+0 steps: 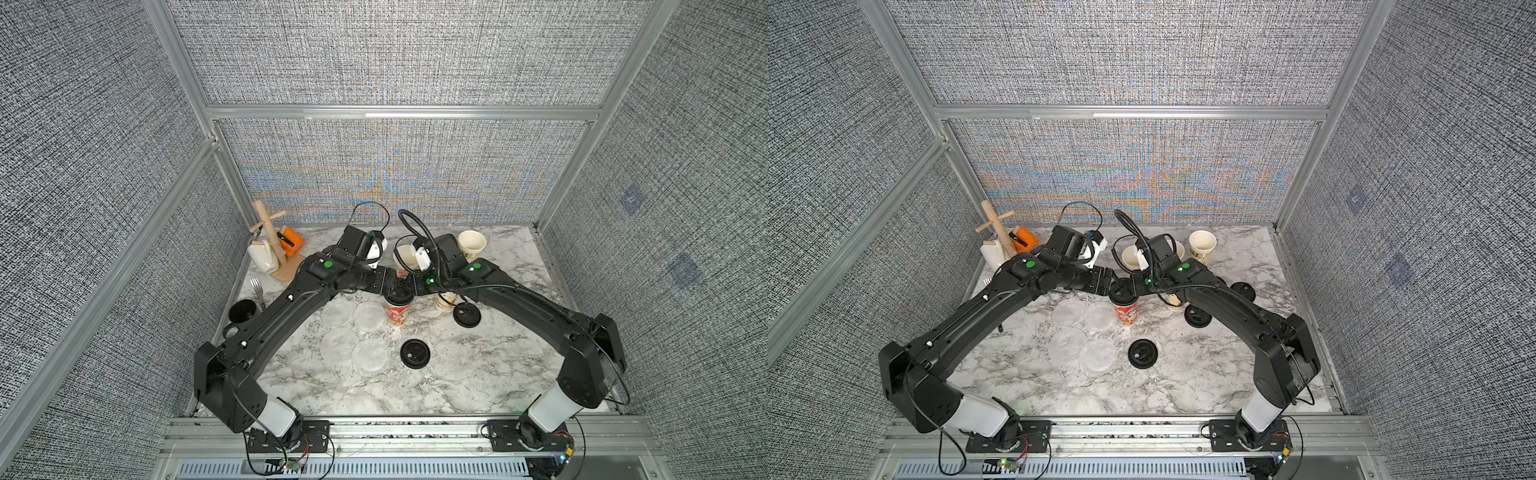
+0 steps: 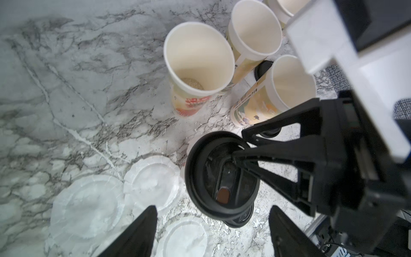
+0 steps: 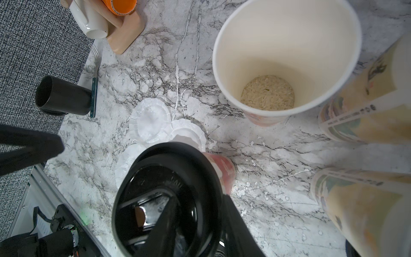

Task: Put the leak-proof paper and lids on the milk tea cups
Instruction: Secure the cup lid on the cup.

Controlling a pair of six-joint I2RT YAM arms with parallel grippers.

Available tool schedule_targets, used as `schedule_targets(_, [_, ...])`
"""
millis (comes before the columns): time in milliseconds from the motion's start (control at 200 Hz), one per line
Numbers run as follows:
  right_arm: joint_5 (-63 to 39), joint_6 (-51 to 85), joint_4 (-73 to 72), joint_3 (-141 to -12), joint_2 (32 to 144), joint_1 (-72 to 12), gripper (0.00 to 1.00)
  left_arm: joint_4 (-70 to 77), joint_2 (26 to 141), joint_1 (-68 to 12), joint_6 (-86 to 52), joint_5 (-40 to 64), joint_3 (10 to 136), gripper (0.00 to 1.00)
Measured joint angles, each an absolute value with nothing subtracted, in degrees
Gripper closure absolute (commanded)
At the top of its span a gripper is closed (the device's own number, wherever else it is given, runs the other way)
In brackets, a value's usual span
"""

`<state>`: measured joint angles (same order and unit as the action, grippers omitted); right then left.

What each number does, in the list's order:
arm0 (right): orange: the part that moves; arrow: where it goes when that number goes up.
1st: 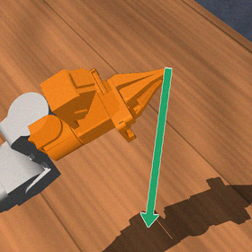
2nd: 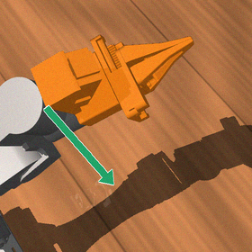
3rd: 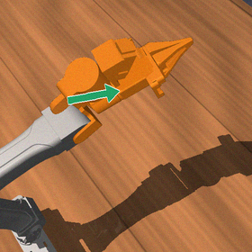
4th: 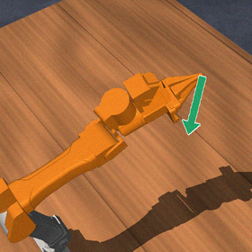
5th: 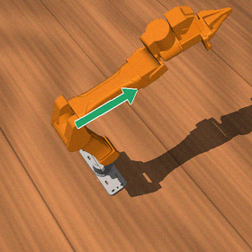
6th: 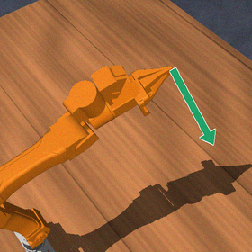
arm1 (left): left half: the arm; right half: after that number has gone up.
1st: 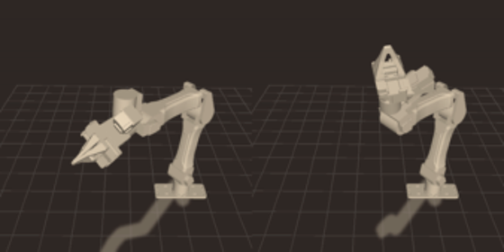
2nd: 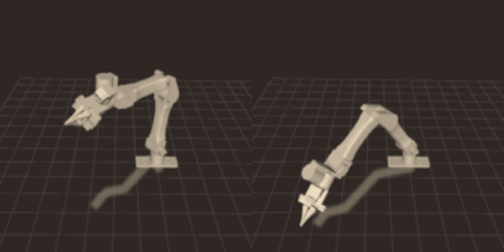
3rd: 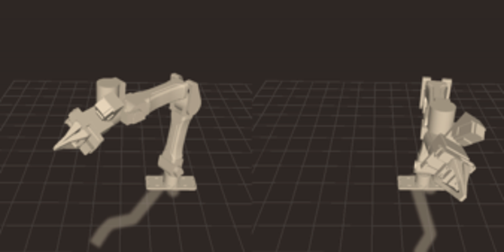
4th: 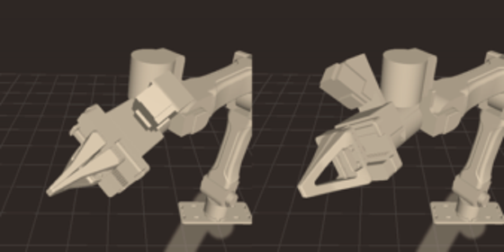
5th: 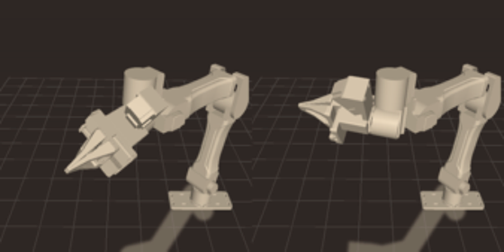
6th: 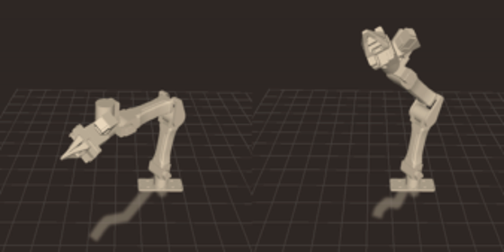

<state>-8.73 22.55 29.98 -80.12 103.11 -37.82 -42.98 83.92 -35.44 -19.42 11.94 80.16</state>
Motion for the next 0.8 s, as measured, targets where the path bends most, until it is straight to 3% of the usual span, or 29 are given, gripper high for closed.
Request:
schedule_targets(95, [-8.6, 22.6, 30.0, -80.1, 103.1, -37.8, 0.66, -43.3, 81.6, -35.4, -22.5, 11.9, 76.1, 0.41])
schedule_targets(250, [-8.5, 22.6, 30.0, -80.2, 103.1, -37.8, 0.67, -42.4, 78.6, -35.4, -27.8, 12.0, 71.0, 0.48])
schedule_targets(801, [-8.4, 22.9, 29.5, -79.7, 102.6, -37.9, 0.68, -33.5, 78.1, -35.4, -35.9, 14.1, 64.7, 0.49])
